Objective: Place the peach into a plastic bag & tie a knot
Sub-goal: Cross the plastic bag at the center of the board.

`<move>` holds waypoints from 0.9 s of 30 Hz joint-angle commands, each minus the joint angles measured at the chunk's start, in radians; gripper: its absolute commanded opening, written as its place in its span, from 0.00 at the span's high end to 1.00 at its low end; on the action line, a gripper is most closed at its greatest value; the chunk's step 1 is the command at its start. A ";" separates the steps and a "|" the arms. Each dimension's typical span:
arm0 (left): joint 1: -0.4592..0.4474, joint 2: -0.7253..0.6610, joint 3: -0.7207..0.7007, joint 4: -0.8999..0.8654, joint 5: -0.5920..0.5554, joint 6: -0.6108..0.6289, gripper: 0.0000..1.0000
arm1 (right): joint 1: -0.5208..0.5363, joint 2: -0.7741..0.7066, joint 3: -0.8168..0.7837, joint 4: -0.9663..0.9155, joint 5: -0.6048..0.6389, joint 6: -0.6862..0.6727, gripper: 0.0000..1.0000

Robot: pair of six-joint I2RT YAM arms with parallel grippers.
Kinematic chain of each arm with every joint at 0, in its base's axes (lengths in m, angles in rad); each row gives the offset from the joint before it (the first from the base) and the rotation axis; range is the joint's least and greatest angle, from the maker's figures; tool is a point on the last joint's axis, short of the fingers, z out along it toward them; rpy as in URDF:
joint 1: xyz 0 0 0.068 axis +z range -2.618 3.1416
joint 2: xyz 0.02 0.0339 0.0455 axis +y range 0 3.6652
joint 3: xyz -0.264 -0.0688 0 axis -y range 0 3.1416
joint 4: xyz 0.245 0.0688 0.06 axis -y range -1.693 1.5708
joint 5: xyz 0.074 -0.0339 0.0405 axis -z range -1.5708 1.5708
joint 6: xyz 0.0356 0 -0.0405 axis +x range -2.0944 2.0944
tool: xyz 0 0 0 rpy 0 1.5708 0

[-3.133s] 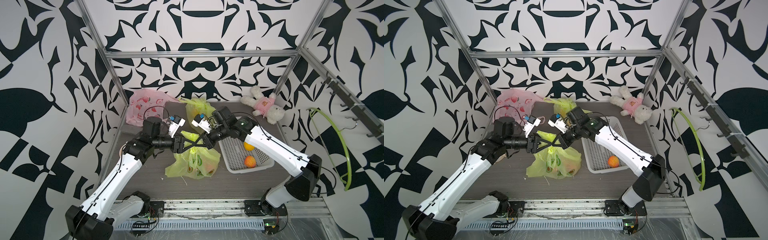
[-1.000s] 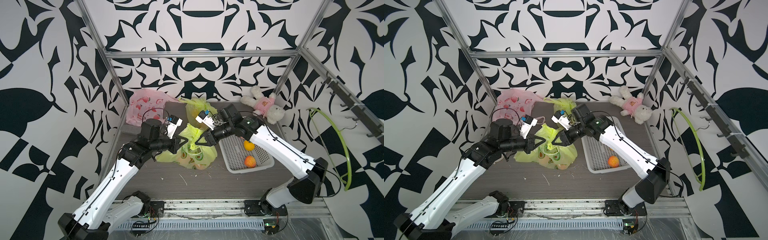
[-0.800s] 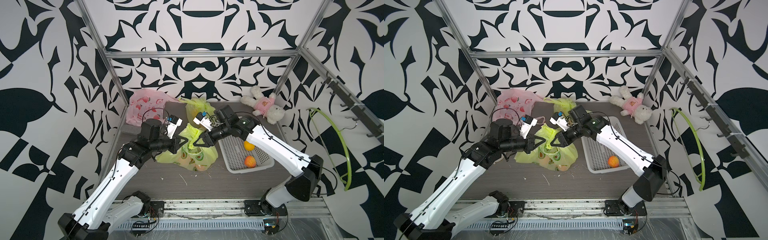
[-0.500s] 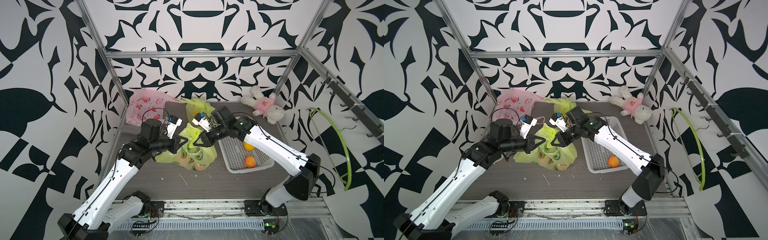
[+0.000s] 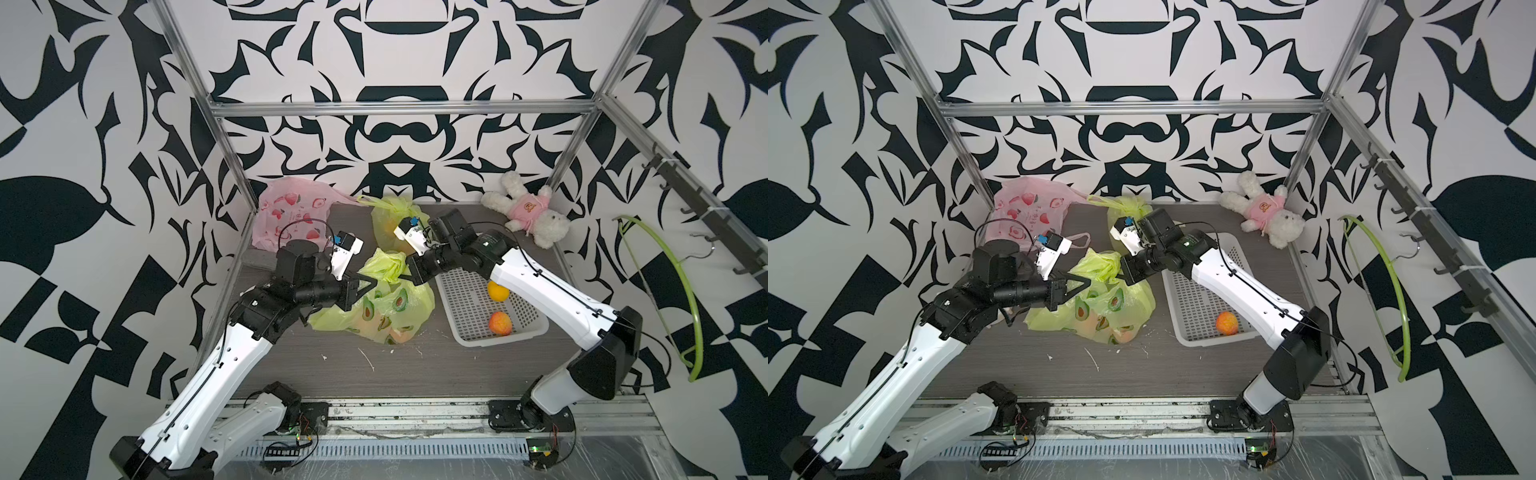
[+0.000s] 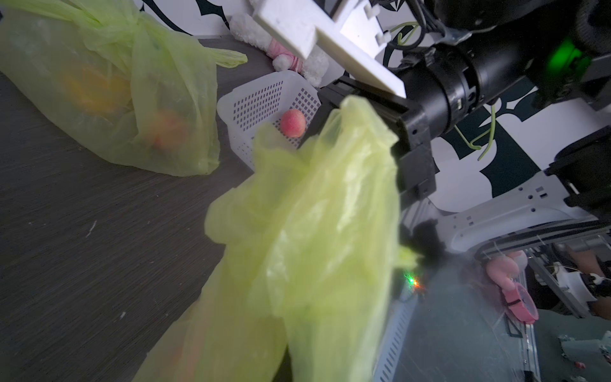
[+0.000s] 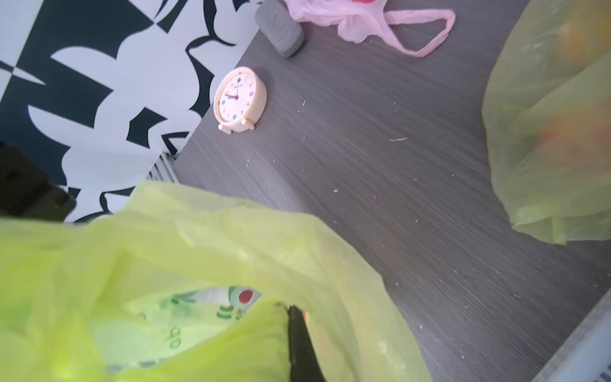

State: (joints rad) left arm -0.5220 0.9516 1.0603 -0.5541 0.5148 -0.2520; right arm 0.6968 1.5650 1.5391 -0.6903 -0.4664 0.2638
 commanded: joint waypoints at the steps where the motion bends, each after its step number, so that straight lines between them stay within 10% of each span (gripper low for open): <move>1: -0.004 0.001 -0.043 0.024 0.064 -0.031 1.00 | -0.006 -0.035 0.023 0.089 0.062 0.074 1.00; 17: -0.105 -0.023 -0.203 0.353 0.061 -0.189 1.00 | -0.060 -0.080 -0.131 0.547 -0.046 0.388 1.00; 27: -0.152 -0.027 -0.327 0.481 -0.161 -0.228 1.00 | -0.060 -0.118 -0.269 0.970 -0.202 0.705 1.00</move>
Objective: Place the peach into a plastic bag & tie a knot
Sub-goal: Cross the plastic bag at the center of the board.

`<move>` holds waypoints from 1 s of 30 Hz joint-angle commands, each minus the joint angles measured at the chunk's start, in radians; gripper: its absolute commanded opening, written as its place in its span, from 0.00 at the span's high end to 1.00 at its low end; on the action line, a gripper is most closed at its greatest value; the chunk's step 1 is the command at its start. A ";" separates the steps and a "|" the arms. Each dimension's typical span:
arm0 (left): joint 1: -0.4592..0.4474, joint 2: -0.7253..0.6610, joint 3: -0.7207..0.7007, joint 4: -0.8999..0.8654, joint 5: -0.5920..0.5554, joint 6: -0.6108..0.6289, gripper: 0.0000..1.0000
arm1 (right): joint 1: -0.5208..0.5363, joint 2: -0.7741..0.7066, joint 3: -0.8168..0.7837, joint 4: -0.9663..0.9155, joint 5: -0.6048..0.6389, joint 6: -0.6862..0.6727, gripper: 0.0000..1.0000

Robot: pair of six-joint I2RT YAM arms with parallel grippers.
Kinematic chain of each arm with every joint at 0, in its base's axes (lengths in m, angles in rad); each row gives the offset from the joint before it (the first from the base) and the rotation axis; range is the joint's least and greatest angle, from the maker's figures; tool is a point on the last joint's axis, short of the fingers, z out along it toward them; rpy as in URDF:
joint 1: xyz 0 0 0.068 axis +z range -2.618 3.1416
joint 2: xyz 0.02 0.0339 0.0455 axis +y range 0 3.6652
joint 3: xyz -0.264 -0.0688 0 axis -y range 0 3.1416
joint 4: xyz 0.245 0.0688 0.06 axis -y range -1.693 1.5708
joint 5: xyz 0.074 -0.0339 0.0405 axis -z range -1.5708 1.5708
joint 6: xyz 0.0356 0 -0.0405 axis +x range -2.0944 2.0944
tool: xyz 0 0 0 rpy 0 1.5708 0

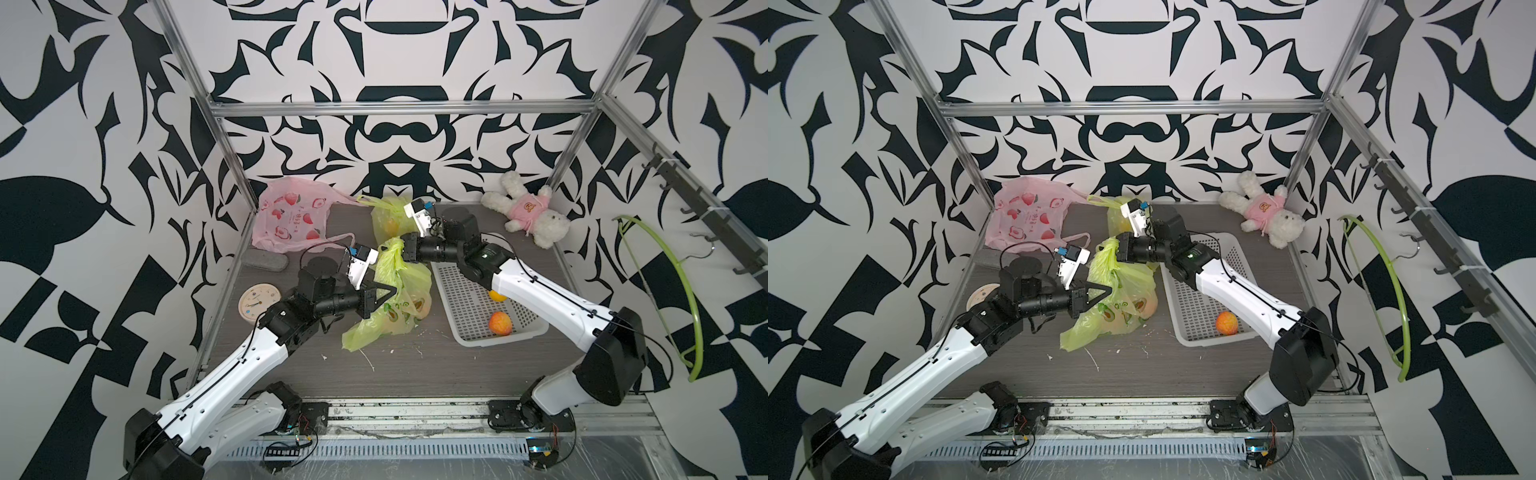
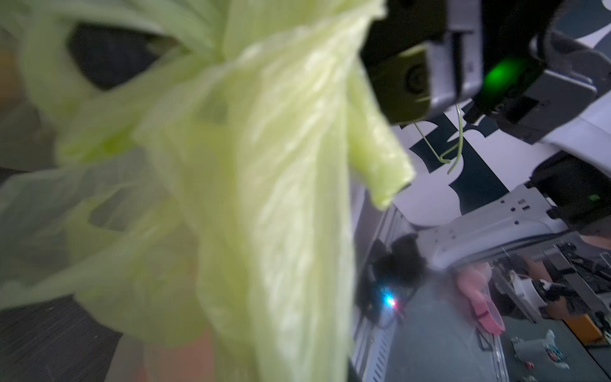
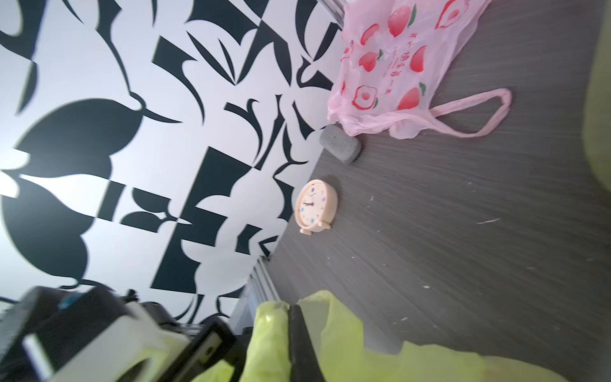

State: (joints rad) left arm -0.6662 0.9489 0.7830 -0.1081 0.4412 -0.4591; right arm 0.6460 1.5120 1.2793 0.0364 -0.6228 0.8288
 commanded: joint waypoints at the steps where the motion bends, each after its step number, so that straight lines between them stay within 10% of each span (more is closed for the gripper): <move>1: -0.007 -0.032 -0.069 0.056 -0.111 -0.028 1.00 | -0.009 -0.065 -0.019 0.275 -0.057 0.173 1.00; 14: -0.007 -0.010 -0.194 0.216 -0.163 -0.114 1.00 | -0.009 0.024 -0.142 0.841 -0.145 0.588 1.00; 30: -0.012 0.039 -0.243 0.295 -0.155 -0.151 1.00 | -0.016 0.117 -0.083 0.907 -0.157 0.625 1.00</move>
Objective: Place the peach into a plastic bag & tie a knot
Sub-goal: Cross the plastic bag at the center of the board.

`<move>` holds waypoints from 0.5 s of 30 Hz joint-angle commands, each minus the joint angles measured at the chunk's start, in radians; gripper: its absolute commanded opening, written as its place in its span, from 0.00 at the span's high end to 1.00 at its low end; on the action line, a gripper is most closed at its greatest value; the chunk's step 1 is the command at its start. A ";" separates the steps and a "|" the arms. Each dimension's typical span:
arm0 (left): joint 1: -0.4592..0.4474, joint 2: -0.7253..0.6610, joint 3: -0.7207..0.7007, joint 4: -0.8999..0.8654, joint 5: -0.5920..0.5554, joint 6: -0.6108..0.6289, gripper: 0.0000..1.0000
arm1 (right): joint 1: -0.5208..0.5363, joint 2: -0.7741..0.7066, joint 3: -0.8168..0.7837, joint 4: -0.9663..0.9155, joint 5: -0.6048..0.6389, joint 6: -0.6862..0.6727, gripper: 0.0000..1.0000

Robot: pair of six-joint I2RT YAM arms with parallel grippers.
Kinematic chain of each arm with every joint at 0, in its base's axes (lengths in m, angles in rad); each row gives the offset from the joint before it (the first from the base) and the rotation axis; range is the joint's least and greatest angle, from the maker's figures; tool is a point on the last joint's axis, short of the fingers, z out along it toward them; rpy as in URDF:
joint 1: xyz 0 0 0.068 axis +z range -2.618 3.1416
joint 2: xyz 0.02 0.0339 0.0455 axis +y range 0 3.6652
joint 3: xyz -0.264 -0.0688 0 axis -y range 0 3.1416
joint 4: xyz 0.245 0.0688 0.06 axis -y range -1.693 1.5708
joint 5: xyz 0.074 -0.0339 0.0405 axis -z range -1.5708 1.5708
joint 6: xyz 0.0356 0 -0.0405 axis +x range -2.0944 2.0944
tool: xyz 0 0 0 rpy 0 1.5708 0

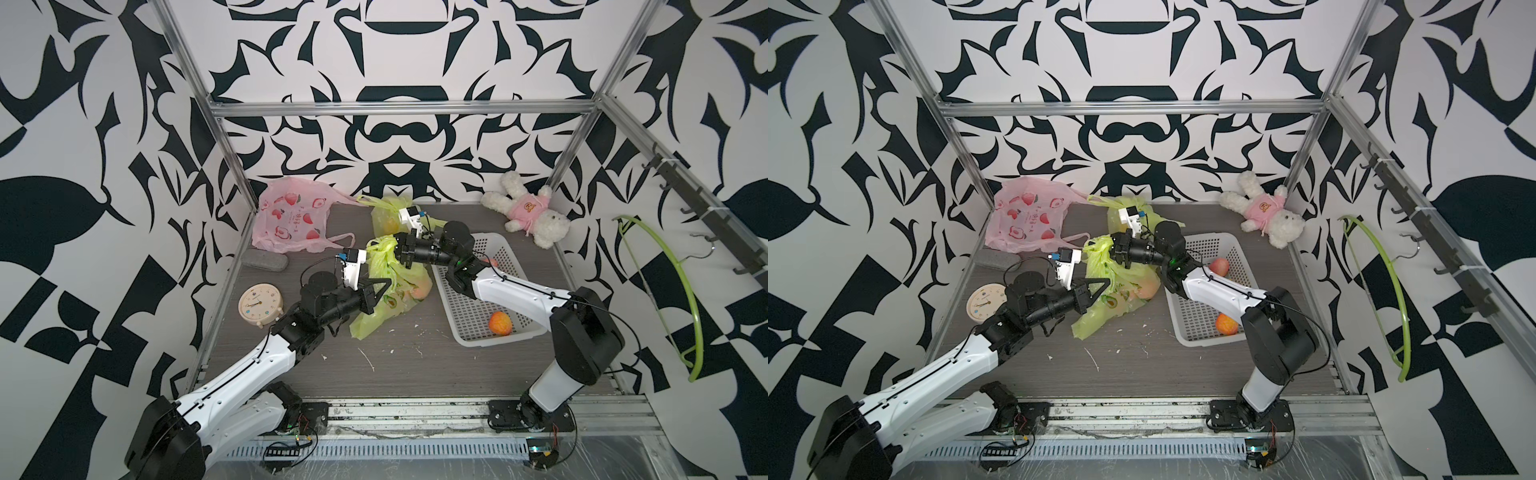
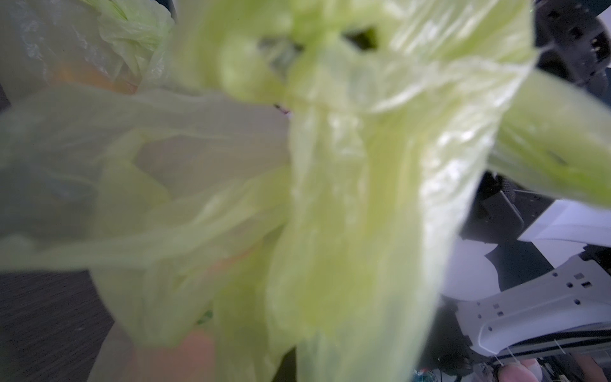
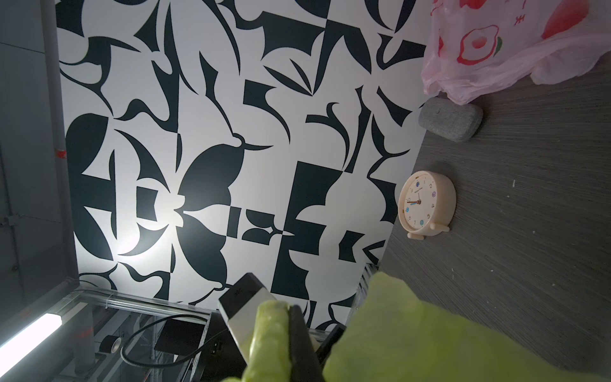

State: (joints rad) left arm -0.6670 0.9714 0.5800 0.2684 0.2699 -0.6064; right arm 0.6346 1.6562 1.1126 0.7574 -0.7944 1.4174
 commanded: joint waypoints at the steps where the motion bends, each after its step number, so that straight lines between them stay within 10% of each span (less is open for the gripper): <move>1: -0.011 0.016 -0.040 -0.094 -0.002 -0.006 1.00 | -0.004 -0.022 0.093 0.204 -0.001 0.052 1.00; 8: 0.000 -0.032 0.009 -0.225 -0.065 0.015 0.79 | -0.013 -0.050 0.115 0.095 -0.111 -0.070 1.00; 15: 0.000 -0.068 0.151 -0.499 -0.034 0.077 0.36 | -0.042 -0.038 0.174 -0.092 -0.155 -0.238 1.00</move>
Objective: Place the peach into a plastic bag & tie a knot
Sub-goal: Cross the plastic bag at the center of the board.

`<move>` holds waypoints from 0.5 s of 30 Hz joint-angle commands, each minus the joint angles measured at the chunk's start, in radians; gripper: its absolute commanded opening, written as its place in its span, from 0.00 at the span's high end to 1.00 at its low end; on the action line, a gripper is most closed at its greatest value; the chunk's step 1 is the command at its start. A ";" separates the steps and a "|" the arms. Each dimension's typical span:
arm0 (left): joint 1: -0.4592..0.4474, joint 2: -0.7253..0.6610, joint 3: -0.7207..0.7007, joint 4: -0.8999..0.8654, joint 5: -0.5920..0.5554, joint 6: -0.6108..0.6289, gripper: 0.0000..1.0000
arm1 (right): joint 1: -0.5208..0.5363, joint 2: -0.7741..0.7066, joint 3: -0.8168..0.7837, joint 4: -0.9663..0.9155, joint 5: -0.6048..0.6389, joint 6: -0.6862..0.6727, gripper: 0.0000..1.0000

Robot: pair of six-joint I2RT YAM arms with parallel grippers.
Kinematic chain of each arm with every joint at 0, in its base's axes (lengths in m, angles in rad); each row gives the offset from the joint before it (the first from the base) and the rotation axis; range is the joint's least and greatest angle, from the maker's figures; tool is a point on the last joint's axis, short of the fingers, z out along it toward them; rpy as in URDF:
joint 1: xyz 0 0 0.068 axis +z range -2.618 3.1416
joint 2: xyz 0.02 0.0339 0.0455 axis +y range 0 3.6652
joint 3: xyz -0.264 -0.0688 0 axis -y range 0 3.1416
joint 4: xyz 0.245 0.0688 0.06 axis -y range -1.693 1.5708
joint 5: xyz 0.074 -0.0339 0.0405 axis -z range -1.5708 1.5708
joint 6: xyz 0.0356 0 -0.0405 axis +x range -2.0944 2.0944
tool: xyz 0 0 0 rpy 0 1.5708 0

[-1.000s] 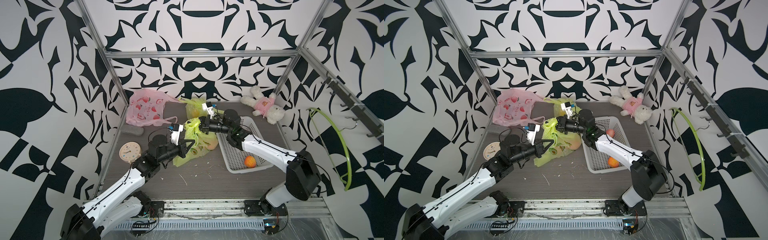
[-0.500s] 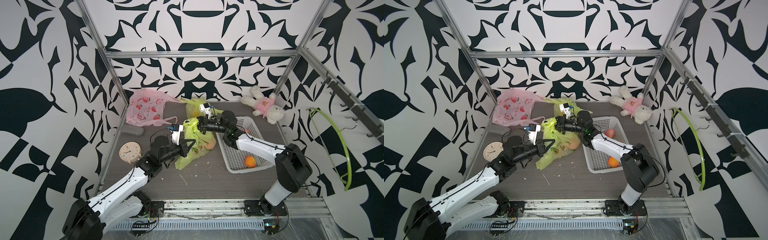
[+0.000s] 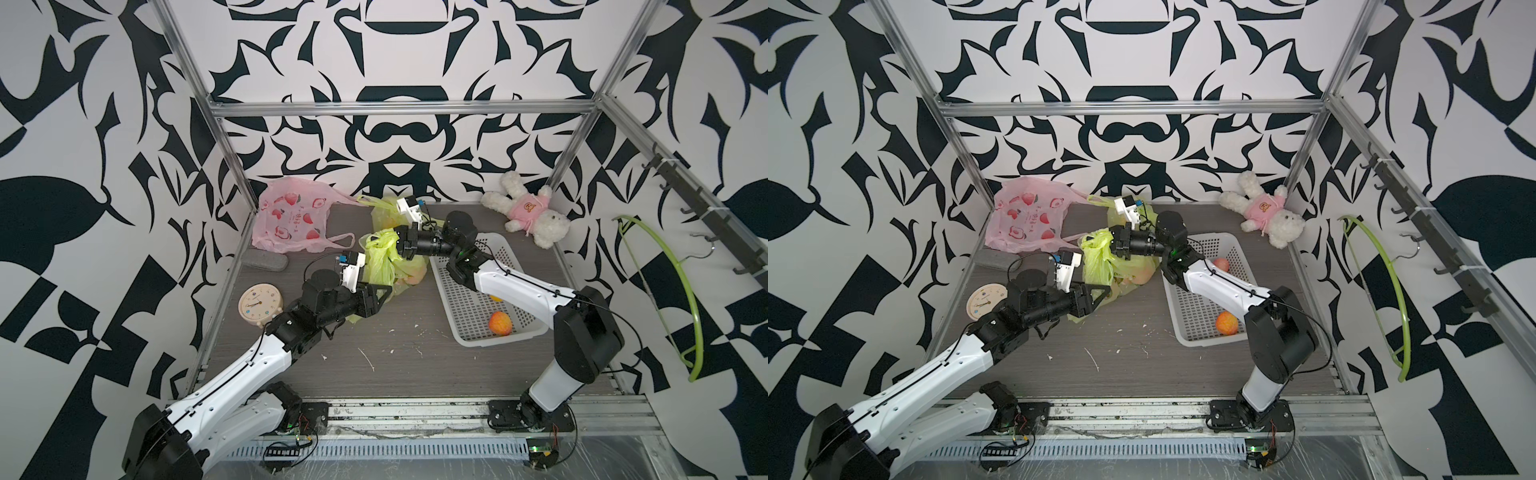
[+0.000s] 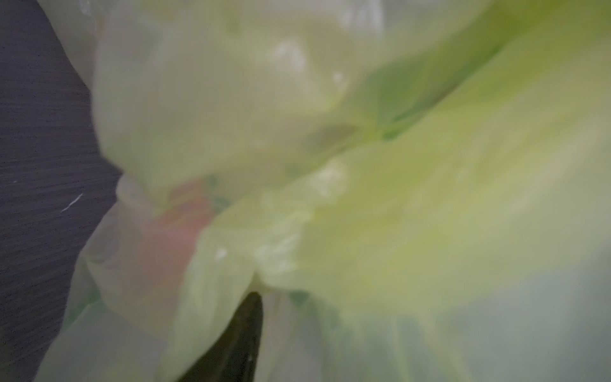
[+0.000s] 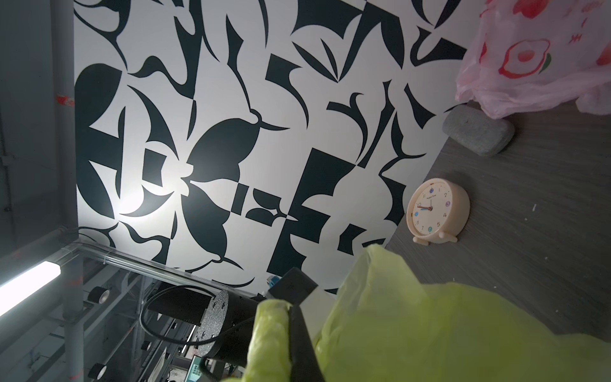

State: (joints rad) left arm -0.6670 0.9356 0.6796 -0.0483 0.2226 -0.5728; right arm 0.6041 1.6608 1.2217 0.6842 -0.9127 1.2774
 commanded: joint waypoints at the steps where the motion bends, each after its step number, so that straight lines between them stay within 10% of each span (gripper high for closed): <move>1: 0.000 -0.052 0.066 -0.219 0.004 0.048 0.32 | -0.014 -0.038 0.073 -0.037 -0.041 -0.115 1.00; 15: 0.001 -0.277 0.331 -0.583 -0.142 0.102 0.19 | -0.026 -0.033 0.110 -0.177 -0.063 -0.247 1.00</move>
State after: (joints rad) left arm -0.6670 0.6582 0.9554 -0.5297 0.1474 -0.4866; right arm 0.5793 1.6611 1.2850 0.5041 -0.9569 1.0863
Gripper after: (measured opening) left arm 0.811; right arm 0.047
